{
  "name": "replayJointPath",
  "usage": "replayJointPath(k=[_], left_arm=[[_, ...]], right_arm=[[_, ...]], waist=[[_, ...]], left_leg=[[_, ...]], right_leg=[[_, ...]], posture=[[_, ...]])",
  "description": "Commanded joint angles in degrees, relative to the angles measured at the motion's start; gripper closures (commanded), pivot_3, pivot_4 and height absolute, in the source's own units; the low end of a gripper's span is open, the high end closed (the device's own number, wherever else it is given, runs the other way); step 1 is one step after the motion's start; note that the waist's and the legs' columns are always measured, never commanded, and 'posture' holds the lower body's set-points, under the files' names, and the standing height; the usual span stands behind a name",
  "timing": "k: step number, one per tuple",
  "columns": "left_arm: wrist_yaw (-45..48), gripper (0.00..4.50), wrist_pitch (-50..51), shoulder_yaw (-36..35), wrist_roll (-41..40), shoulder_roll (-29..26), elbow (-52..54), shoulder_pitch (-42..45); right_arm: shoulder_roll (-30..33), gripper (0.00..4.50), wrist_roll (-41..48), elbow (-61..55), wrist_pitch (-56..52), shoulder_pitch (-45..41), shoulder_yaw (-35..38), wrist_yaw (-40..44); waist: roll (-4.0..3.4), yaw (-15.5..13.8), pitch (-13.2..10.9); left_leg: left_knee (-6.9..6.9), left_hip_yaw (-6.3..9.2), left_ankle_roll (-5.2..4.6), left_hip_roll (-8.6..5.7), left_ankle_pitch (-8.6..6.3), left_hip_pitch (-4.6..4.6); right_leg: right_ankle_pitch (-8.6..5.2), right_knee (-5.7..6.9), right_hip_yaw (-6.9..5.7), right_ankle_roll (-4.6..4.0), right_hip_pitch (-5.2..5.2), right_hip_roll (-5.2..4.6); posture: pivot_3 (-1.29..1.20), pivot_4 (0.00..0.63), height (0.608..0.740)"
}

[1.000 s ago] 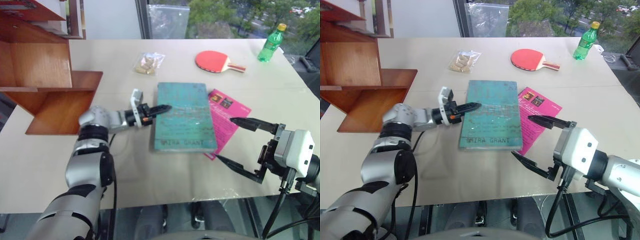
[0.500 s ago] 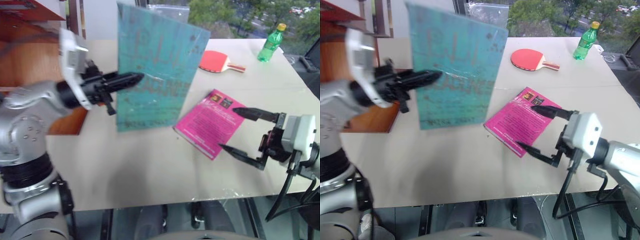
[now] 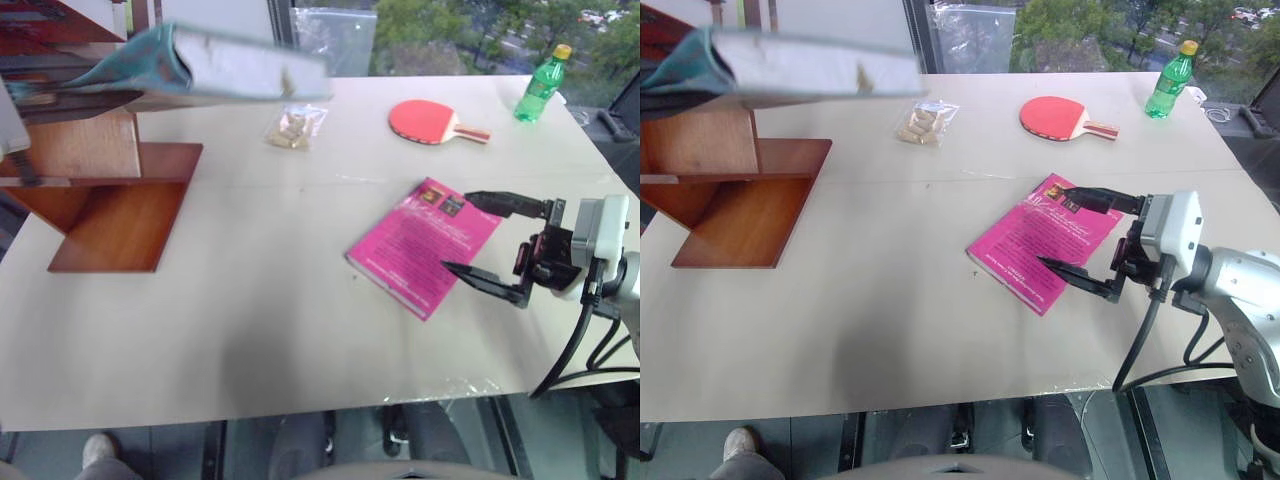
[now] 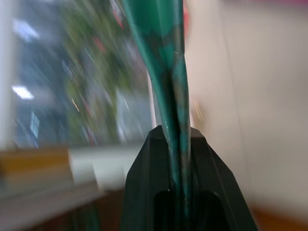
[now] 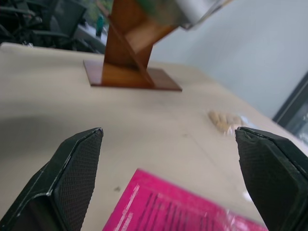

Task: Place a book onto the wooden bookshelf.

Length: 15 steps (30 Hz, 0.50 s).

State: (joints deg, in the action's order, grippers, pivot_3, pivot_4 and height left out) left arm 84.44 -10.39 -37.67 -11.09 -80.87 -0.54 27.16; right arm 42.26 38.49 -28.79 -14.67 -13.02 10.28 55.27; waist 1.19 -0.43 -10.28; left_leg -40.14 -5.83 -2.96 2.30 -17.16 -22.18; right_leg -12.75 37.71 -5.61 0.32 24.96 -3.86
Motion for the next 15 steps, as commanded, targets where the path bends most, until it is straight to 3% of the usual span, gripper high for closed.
replayJointPath(k=[1, 7, 15], left_arm=[[0.7, 4.47, -4.7, -5.3, 4.5, -1.8, -5.0, -3.0], [-9.4, 4.47, -25.1, 1.9, 10.6, -1.4, -25.4, -5.3], [-16.6, 4.47, -41.6, 21.7, 15.0, -0.6, -48.7, 11.7]], right_arm=[[-1.2, 0.00, -0.4, 0.8, 1.9, -2.4, -1.4, 1.3], [-5.3, 0.00, 0.3, -0.6, 1.7, -9.2, -5.7, 0.2], [-10.3, 0.00, -1.9, -3.5, 1.0, -14.2, -9.5, -5.4]], waist=[[-0.03, -0.2, 0.0], [-0.04, -0.4, 0.0], [0.13, -0.4, 0.1]], left_leg=[[0.04, -0.02, 0.00, 0.01, 0.00, 0.02], [0.04, -0.04, -0.02, 0.02, -0.01, 0.00], [-0.09, -0.30, -0.03, -0.01, 0.00, -0.54]], right_leg=[[-0.01, 0.00, -0.01, 0.01, 0.00, 0.00], [0.00, 0.05, -0.04, 0.01, 0.01, -0.09], [0.16, 0.29, -0.03, -0.22, 0.58, -0.07]], posture=[[0.00, 0.150, 0.740], [0.00, 0.150, 0.740], [0.00, 0.150, 0.740]])
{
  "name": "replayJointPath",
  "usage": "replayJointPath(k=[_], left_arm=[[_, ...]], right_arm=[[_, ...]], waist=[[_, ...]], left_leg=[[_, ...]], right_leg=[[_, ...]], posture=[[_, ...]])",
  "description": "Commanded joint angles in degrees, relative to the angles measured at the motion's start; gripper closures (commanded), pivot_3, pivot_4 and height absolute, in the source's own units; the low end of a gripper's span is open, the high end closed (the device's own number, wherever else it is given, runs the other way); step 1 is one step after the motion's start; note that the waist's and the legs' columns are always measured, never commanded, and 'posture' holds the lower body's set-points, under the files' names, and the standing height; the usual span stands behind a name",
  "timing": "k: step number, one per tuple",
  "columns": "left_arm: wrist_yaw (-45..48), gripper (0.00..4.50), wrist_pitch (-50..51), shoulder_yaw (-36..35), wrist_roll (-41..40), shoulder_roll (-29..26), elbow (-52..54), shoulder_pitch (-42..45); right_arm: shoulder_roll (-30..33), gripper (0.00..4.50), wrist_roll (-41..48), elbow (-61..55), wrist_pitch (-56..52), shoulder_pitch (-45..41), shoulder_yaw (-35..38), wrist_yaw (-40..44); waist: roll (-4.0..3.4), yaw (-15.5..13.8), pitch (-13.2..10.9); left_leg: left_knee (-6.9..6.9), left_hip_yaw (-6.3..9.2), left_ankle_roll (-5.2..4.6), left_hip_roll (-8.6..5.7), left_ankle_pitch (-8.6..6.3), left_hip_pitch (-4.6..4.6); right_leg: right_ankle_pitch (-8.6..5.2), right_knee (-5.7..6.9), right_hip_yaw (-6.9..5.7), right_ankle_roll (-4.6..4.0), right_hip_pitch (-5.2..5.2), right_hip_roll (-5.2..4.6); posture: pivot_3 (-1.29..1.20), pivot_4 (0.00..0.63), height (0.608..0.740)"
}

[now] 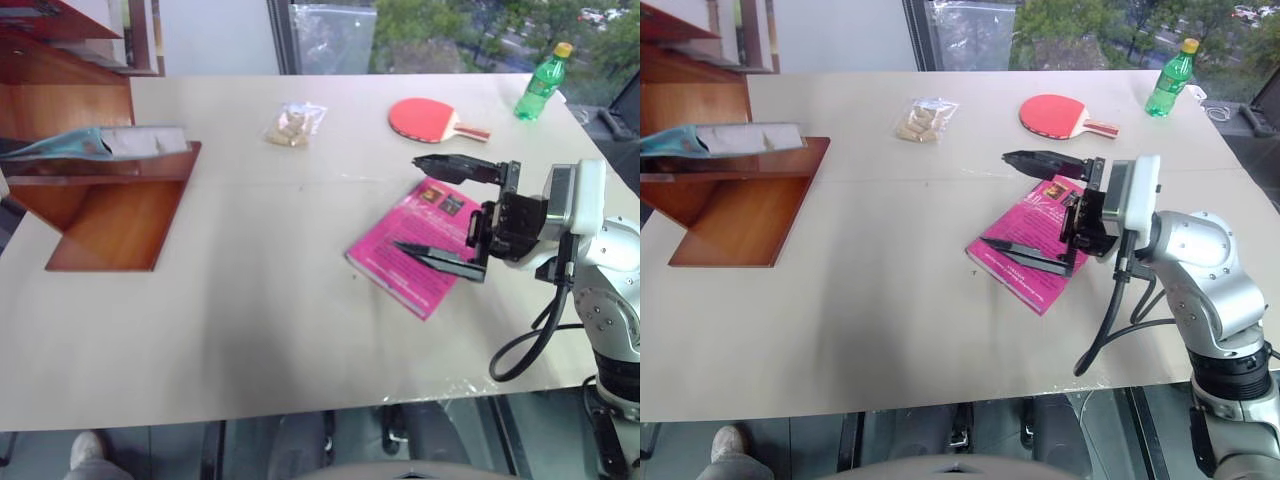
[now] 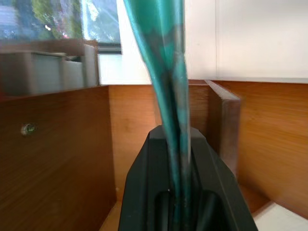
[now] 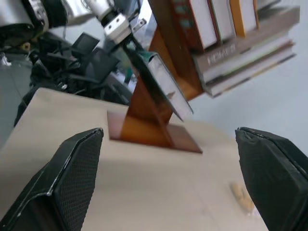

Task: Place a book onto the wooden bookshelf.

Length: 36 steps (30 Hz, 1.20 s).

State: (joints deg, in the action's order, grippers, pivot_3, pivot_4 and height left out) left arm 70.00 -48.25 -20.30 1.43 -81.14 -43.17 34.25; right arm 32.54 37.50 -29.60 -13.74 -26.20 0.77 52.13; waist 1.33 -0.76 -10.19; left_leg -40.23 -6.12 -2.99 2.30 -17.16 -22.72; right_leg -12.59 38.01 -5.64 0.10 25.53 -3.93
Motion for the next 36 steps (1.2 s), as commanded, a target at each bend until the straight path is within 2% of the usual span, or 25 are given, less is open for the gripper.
replayJointPath(k=[1, 4, 5, 6, 10, 11, 12, 15, 18, 20, 22, 24, 26, 30, 31, 33, 36], left_arm=[[-2.6, 4.47, -4.7, 5.9, 3.1, -0.1, -7.9, 6.7], [-2.6, 4.47, -6.7, 10.0, 3.9, 0.2, -12.2, 11.5], [-1.6, 3.65, -6.5, 10.9, 3.4, 0.1, -13.2, 12.5], [-0.7, 3.37, -6.3, 11.4, 2.6, -0.1, -13.8, 13.2], [2.9, 1.50, -4.8, 10.6, -2.2, -2.2, -13.6, 12.6], [4.7, 1.24, -4.5, 9.7, -4.4, -2.8, -13.1, 11.1], [6.4, 0.65, -4.5, 7.7, -7.5, -3.5, -12.6, 8.9], [10.4, 0.65, -3.6, 1.3, -15.2, -4.9, -10.1, 2.3], [11.8, 0.65, 3.6, -8.1, -21.2, -5.2, -5.5, -4.6], [13.0, 0.65, 17.9, -18.5, -24.4, -3.9, 3.3, -10.8], [15.5, 0.65, 38.4, -32.5, -24.8, -0.1, 17.7, -20.2], [16.0, 0.65, 59.7, -43.4, -25.4, 3.9, 32.8, -28.2], [14.7, 0.65, 76.5, -50.3, -28.6, 7.0, 44.4, -33.7], [13.0, 0.65, 94.8, -56.7, -36.7, 14.2, 59.8, -40.9], [11.4, 1.17, 98.4, -56.7, -40.5, 16.8, 63.6, -41.7], [6.1, 1.89, 103.4, -53.7, -48.2, 22.3, 70.7, -41.5], [-3.3, 3.28, 100.9, -42.6, -52.3, 33.4, 80.8, -41.0]], right_arm=[[-0.8, 0.00, -1.4, -2.9, 0.0, -1.1, -0.2, -2.8], [-0.9, 0.00, -2.3, -3.9, 0.2, -0.3, -0.5, -3.6], [-0.9, 0.00, -2.4, -4.2, 0.2, 0.0, -0.4, -3.8], [-0.8, 0.00, -2.3, -4.5, 0.3, 0.3, -0.2, -3.8], [-0.6, 0.00, -1.3, -4.8, 0.3, 1.4, 0.7, -3.6], [-0.6, 0.00, -1.1, -4.6, 0.4, 1.5, 0.7, -3.3], [-0.7, 0.00, -1.0, -3.9, 0.6, 1.5, 0.5, -2.7], [-0.8, 0.00, -1.0, -2.0, 1.5, 1.4, 0.3, -0.9], [-0.8, 0.00, -0.8, 0.6, 2.5, 1.0, 0.5, 1.4], [-0.8, 0.00, -0.7, 3.2, 3.2, 0.4, 0.6, 3.3], [-0.9, 0.00, -1.1, 6.3, 4.1, -0.7, 0.5, 5.4], [-1.2, 0.00, -1.3, 8.9, 4.9, -1.8, 0.3, 7.1], [-1.5, 0.00, -1.6, 10.8, 5.6, -2.9, 0.0, 8.3], [-1.9, 0.00, -2.0, 12.5, 6.2, -4.0, -0.2, 9.6], [-1.5, 0.00, -1.9, 12.1, 5.9, -3.9, 0.1, 9.8], [-0.4, 0.00, -1.7, 11.2, 5.1, -3.6, 1.0, 9.6], [1.4, 0.00, -1.3, 8.4, 3.5, -2.4, 2.3, 8.2]], waist=[[-0.02, -0.2, 0.0], [-0.05, -0.3, 0.0], [-0.06, -0.3, 0.0], [-0.06, -0.2, 0.0], [0.07, 0.1, 0.1], [0.07, 0.3, 0.1], [0.07, 0.5, 0.1], [0.06, 1.4, 0.1], [0.09, 1.5, 0.1], [0.16, 1.5, 0.1], [0.21, 1.6, 0.1], [0.18, 1.7, 0.1], [0.18, 1.7, 0.1], [-0.05, 1.5, 0.1], [-0.07, 1.4, 0.1], [-0.16, 1.3, 0.1], [-0.25, 1.3, 0.1]], left_leg=[[-0.01, -0.08, 0.00, -0.01, 0.00, -0.01], [-0.04, -0.08, 0.01, 0.00, 0.02, 0.02], [-0.05, -0.08, 0.02, 0.00, 0.04, 0.03], [-0.08, -0.08, 0.04, 0.01, 0.05, 0.07], [-0.13, -0.05, 0.05, 0.07, 0.07, 0.08], [-0.14, 0.04, 0.05, 0.07, 0.07, 0.09], [-0.14, 0.03, 0.03, 0.06, 0.06, 0.10], [-0.13, -0.02, -0.05, 0.05, 0.00, 0.08], [-0.11, 0.01, -0.09, 0.08, -0.03, -0.04], [-0.10, 0.04, -0.09, 0.10, -0.03, -0.09], [-0.10, 0.05, -0.10, 0.12, -0.04, -0.12], [-0.10, 0.03, -0.11, 0.11, -0.05, -0.10], [-0.10, 0.05, -0.11, 0.11, -0.05, -0.08], [-0.10, 0.21, -0.01, 0.16, 0.00, -0.04], [-0.10, 0.20, 0.00, 0.14, 0.00, -0.01], [-0.11, 0.25, 0.07, 0.14, 0.04, 0.01], [-0.13, 0.34, 0.10, 0.12, 0.06, 0.14]], right_leg=[[0.00, 0.01, -0.03, 0.00, 0.00, 0.00], [-0.03, 0.10, -0.10, 0.04, -0.03, -0.01], [-0.11, 0.16, -0.10, 0.18, -0.03, -0.01], [-0.11, 0.23, -0.08, 0.19, -0.03, -0.01], [-0.12, 0.35, -0.04, 0.19, 0.00, 0.01], [-0.11, 0.35, 0.04, 0.19, 0.02, 0.00], [-0.10, 0.32, 0.12, 0.17, 0.03, 0.00], [-0.01, 0.24, 0.16, 0.01, 0.06, -0.05], [0.00, 0.07, 0.06, 0.02, 0.07, -0.05], [-0.01, 0.01, 0.01, 0.03, 0.06, -0.05], [-0.03, -0.06, 0.02, 0.08, 0.06, -0.05], [-0.10, -0.08, 0.06, 0.21, 0.03, -0.07], [-0.13, -0.06, 0.11, 0.26, 0.02, -0.09], [-0.16, -0.01, 0.17, 0.25, -0.03, -0.06], [-0.16, 0.04, 0.20, 0.24, -0.04, -0.10], [-0.13, 0.09, 0.18, 0.19, -0.06, -0.11], [-0.02, 0.09, 0.18, 0.02, -0.21, -0.25]], posture=[[0.00, 0.150, 0.740], [0.00, 0.150, 0.740], [0.00, 0.150, 0.740], [0.00, 0.150, 0.740], [0.00, 0.150, 0.740], [0.00, 0.150, 0.740], [0.00, 0.150, 0.740], [0.00, 0.150, 0.740], [0.00, 0.150, 0.740], [0.00, 0.150, 0.740], [0.00, 0.150, 0.740], [0.00, 0.150, 0.740], [0.00, 0.150, 0.740], [0.00, 0.150, 0.740], [0.00, 0.150, 0.740], [0.00, 0.150, 0.740], [0.00, 0.150, 0.740]])
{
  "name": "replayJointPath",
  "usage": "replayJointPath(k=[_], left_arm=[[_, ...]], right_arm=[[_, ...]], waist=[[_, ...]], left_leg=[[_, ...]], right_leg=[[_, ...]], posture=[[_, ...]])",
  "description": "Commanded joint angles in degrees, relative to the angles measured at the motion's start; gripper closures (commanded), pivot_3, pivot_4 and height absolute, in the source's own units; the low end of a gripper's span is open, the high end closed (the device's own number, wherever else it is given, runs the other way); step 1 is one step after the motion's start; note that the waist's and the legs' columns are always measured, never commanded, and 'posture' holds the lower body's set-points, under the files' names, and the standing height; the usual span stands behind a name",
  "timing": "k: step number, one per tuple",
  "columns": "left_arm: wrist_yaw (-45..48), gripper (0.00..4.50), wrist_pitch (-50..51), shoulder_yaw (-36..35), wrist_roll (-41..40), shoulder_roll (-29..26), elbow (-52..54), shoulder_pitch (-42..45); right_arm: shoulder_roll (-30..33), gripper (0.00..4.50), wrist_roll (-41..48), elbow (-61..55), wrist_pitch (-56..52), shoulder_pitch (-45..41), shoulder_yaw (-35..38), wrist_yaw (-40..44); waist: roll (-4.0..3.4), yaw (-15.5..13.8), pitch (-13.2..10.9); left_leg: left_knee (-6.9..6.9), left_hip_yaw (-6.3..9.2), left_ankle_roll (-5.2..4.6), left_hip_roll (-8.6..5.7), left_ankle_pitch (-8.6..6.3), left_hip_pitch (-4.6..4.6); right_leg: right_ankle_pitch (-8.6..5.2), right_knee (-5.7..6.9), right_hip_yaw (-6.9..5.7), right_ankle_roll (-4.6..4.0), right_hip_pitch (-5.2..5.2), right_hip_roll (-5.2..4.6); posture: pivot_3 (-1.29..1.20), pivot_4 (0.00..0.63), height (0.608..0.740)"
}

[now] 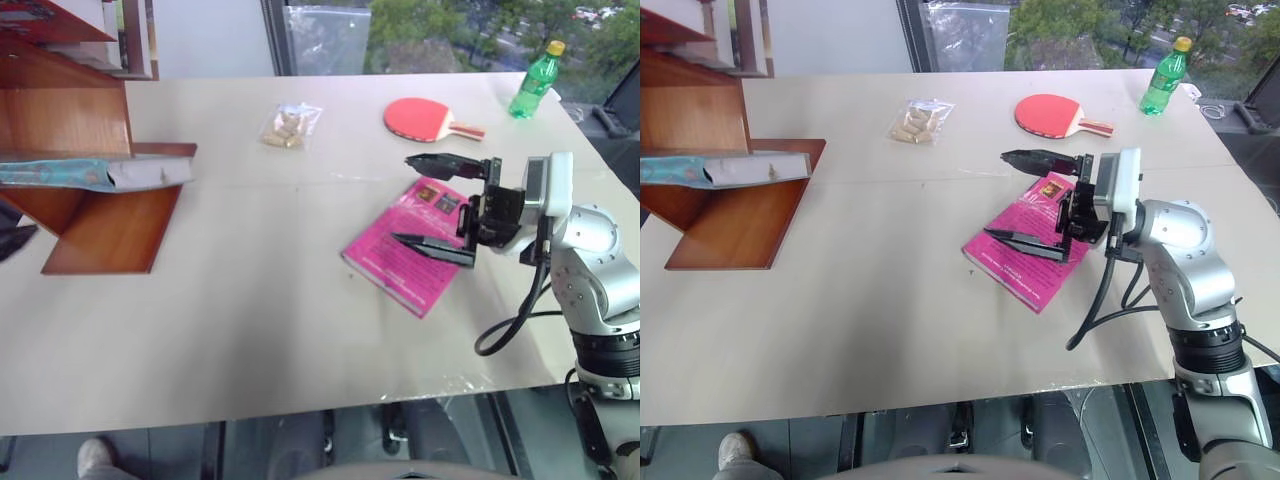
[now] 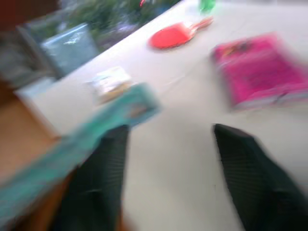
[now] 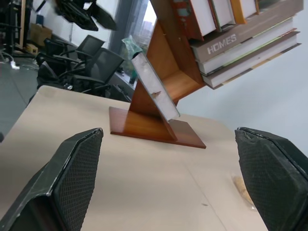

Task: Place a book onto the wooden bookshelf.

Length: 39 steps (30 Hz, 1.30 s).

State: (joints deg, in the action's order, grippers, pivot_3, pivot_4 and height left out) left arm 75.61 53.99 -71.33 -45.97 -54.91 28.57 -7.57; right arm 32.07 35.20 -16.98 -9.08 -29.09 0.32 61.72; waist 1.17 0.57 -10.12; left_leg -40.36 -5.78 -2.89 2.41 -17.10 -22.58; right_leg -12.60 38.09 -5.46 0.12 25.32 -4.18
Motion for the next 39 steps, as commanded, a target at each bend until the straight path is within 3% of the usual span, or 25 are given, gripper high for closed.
replayJointPath(k=[1, 2, 3, 7, 8, 12, 15, 18, 25, 28, 31, 32, 33, 36, 39], left_arm=[[-12.6, 3.78, -3.1, 12.4, -4.7, 10.6, 11.2, 2.0], [-17.2, 4.25, -7.9, 18.9, -0.4, 15.0, 13.2, 3.9], [-22.2, 4.42, -13.1, 25.5, 4.9, 19.6, 14.6, 5.8], [-44.0, 4.42, -30.1, 45.4, 25.9, 36.2, 12.5, 14.8], [-47.3, 4.42, -32.8, 48.3, 29.8, 38.4, 11.2, 15.9], [-63.1, 4.42, -43.3, 50.9, 42.8, 43.6, 3.0, 20.9], [-70.9, 4.42, -44.6, 46.2, 43.7, 44.5, -2.2, 23.8], [-72.1, 4.42, -45.3, 44.4, 41.8, 43.3, -4.0, 24.0], [-57.0, 4.42, -42.7, 54.7, 30.7, 40.7, -3.2, 18.9], [-49.6, 4.42, -39.5, 57.9, 24.9, 38.5, -2.8, 14.9], [-42.3, 3.75, -36.1, 58.0, 19.1, 34.1, -3.4, 11.4], [-40.5, 3.15, -35.5, 57.2, 18.0, 32.4, -3.7, 10.4], [-39.5, 2.97, -35.2, 56.6, 17.2, 31.2, -3.8, 9.8], [-33.3, 1.90, -33.7, 52.5, 12.9, 25.6, -4.7, 5.5], [-29.5, 0.58, -33.1, 49.3, 12.3, 20.7, -6.2, 0.4]], right_arm=[[2.4, 0.00, 1.3, -5.3, -1.8, 0.9, 3.2, -1.9], [3.3, 0.00, 1.6, -6.6, -2.5, 1.5, 3.9, -2.5], [4.1, 0.00, 1.9, -7.9, -3.2, 2.2, 4.7, -3.1], [7.3, 0.00, 3.6, -13.3, -6.2, 5.6, 8.2, -6.0], [7.8, 0.00, 4.1, -14.5, -6.8, 6.4, 8.9, -6.7], [9.0, 0.00, 5.5, -17.9, -8.7, 8.4, 10.3, -9.0], [9.5, 0.00, 6.0, -19.1, -9.5, 9.2, 11.1, -10.2], [9.9, 0.00, 6.2, -19.5, -10.0, 9.4, 11.2, -10.8], [11.0, 0.00, 4.6, -19.0, -11.2, 11.0, 11.1, -12.2], [13.1, 0.00, 1.3, -18.8, -12.5, 15.5, 11.6, -13.3], [15.3, 0.00, -4.1, -18.6, -11.5, 25.5, 14.8, -13.4], [15.7, 0.00, -5.2, -18.8, -11.3, 29.4, 16.8, -13.1], [16.0, 0.00, -5.9, -19.0, -11.1, 31.9, 18.0, -13.0], [16.6, 0.00, -9.4, -19.3, -9.9, 42.5, 24.6, -10.9], [16.4, 0.00, -11.0, -19.5, -9.3, 49.3, 29.9, -9.9]], waist=[[-0.15, -0.1, 0.0], [-0.11, -0.4, 0.0], [-0.04, -0.7, 0.0], [-0.09, -1.6, 0.1], [0.30, -1.5, 0.3], [0.30, -1.2, 0.3], [0.30, -1.3, 0.3], [0.30, -1.1, 0.3], [0.30, -1.5, 0.3], [0.31, -1.6, 0.3], [0.31, -1.6, 0.3], [0.31, -1.5, 0.3], [0.28, -1.5, 0.3], [0.22, -1.5, 0.3], [0.15, -1.3, 0.2]], left_leg=[[0.00, 0.10, 0.01, 0.01, 0.00, 0.09], [0.00, 0.09, 0.01, -0.08, -0.01, 0.23], [0.01, 0.17, 0.02, -0.06, -0.01, 0.38], [0.04, 0.18, 0.01, -0.21, -0.02, 0.79], [0.04, 0.18, 0.00, -0.21, -0.02, 0.84], [0.04, 0.16, -0.04, -0.07, -0.04, 0.90], [0.06, 0.26, -0.06, 0.02, -0.04, 0.90], [0.07, 0.24, -0.06, 0.04, -0.05, 0.87], [0.06, 0.25, -0.05, 0.03, -0.04, 0.86], [0.06, 0.29, -0.09, -0.08, -0.06, 0.77], [0.06, 0.31, -0.14, -0.07, -0.09, 0.72], [0.08, 0.37, -0.14, -0.06, -0.10, 0.65], [0.08, 0.38, -0.13, -0.05, -0.10, 0.66], [0.12, 0.36, -0.12, -0.05, -0.10, 0.63], [0.14, 0.26, -0.12, 0.00, -0.11, 0.68]], right_leg=[[0.02, -0.13, -0.07, -0.01, -0.18, -0.04], [0.02, -0.03, -0.03, -0.03, -0.28, -0.15], [0.03, -0.12, -0.12, -0.05, -0.51, -0.13], [0.09, -0.15, -0.12, -0.12, -0.97, 0.03], [0.09, -0.15, -0.11, -0.12, -1.03, 0.03], [0.14, -0.23, -0.01, -0.19, -1.07, -0.02], [0.13, -0.22, -0.10, -0.21, -1.05, 0.05], [0.12, -0.24, -0.10, -0.20, -1.03, 0.05], [0.11, -0.24, -0.18, -0.19, -1.03, 0.06], [0.10, -0.32, -0.27, -0.16, -1.03, 0.05], [0.08, -0.43, -0.27, -0.14, -1.03, 0.02], [0.06, -0.43, -0.32, -0.12, -0.99, 0.03], [0.05, -0.42, -0.32, -0.11, -0.99, 0.03], [0.00, -0.38, -0.28, -0.04, -0.89, 0.04], [-0.12, -0.41, -0.15, 0.13, -0.87, 0.03]], posture=[[0.00, 0.150, 0.740], [0.00, 0.150, 0.740], [0.00, 0.150, 0.740], [0.00, 0.150, 0.740], [0.00, 0.150, 0.740], [0.00, 0.150, 0.740], [0.00, 0.150, 0.740], [0.00, 0.150, 0.740], [0.00, 0.150, 0.740], [0.00, 0.150, 0.740], [0.00, 0.150, 0.740], [0.00, 0.150, 0.740], [0.00, 0.150, 0.740], [0.00, 0.150, 0.740], [0.00, 0.150, 0.740]])
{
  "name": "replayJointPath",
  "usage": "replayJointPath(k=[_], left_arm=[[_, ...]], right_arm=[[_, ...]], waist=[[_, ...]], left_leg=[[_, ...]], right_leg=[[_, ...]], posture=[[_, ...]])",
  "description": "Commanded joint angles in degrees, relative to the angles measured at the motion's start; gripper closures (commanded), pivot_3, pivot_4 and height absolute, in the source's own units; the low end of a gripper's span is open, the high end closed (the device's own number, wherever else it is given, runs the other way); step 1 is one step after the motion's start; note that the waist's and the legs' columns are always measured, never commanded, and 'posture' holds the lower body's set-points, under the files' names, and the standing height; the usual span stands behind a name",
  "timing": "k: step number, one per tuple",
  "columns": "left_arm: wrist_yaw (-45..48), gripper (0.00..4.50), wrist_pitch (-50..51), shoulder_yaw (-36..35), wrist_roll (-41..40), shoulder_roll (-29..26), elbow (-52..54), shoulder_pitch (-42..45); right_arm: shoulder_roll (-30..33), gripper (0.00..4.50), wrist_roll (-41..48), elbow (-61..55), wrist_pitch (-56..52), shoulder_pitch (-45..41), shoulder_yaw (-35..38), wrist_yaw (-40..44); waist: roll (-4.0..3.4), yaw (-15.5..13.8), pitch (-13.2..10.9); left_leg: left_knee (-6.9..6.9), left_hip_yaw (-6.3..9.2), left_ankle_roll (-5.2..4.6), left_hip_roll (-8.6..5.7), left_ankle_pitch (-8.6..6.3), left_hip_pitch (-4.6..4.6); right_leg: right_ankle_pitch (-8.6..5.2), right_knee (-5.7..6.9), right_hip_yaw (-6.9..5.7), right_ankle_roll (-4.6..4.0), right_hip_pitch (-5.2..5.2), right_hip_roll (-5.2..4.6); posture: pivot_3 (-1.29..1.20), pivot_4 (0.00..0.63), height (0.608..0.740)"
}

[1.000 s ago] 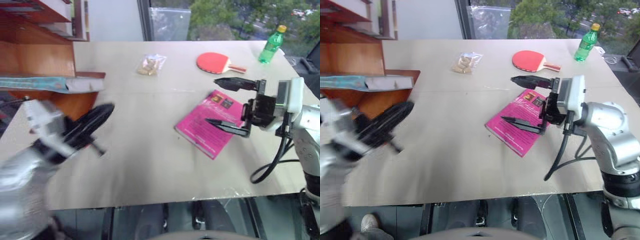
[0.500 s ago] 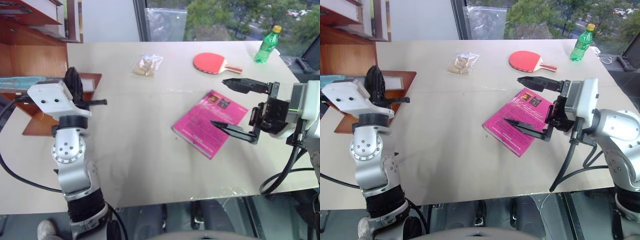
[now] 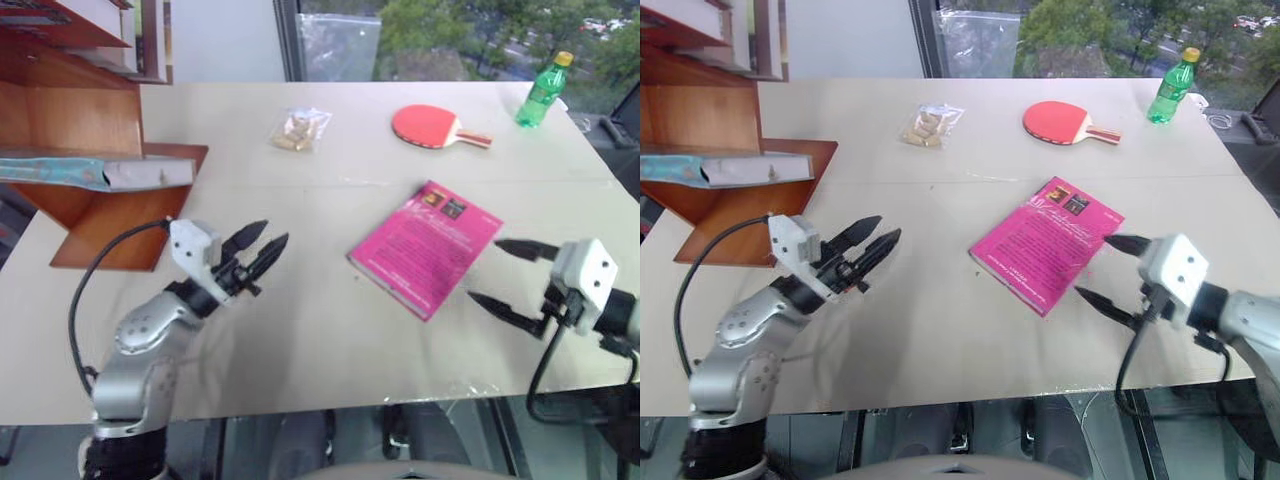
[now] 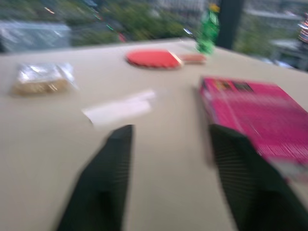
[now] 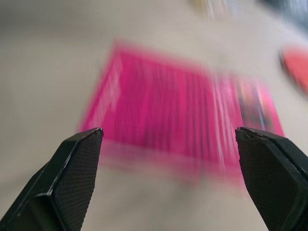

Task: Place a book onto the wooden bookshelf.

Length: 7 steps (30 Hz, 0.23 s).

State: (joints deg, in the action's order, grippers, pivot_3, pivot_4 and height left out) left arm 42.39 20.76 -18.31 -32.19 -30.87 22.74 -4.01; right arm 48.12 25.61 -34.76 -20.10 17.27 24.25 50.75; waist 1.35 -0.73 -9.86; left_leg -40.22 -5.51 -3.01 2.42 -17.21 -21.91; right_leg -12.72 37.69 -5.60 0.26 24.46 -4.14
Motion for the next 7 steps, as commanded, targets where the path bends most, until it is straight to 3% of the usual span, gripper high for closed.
replayJointPath(k=[1, 7], left_arm=[[5.4, 0.13, 0.5, -4.5, -1.3, -5.2, -0.8, -5.3], [8.7, 0.04, -1.6, -4.0, -1.0, -8.0, -0.5, -7.2]], right_arm=[[0.1, 0.00, -1.4, -2.0, 1.8, 4.5, 7.4, 1.5], [-0.1, 0.00, -1.3, -1.1, 2.0, 5.2, 8.6, 1.4]], waist=[[-0.03, 0.1, 0.0], [-0.05, -0.4, 0.0]], left_leg=[[0.00, -0.05, -0.01, 0.02, -0.01, 0.01], [-0.01, 0.00, -0.23, 0.01, -0.18, 0.01]], right_leg=[[-0.02, -0.01, 0.04, 0.02, 0.02, 0.00], [-0.13, 0.01, 0.05, -0.18, 0.11, -0.07]], posture=[[0.00, 0.150, 0.740], [0.00, 0.150, 0.740]])
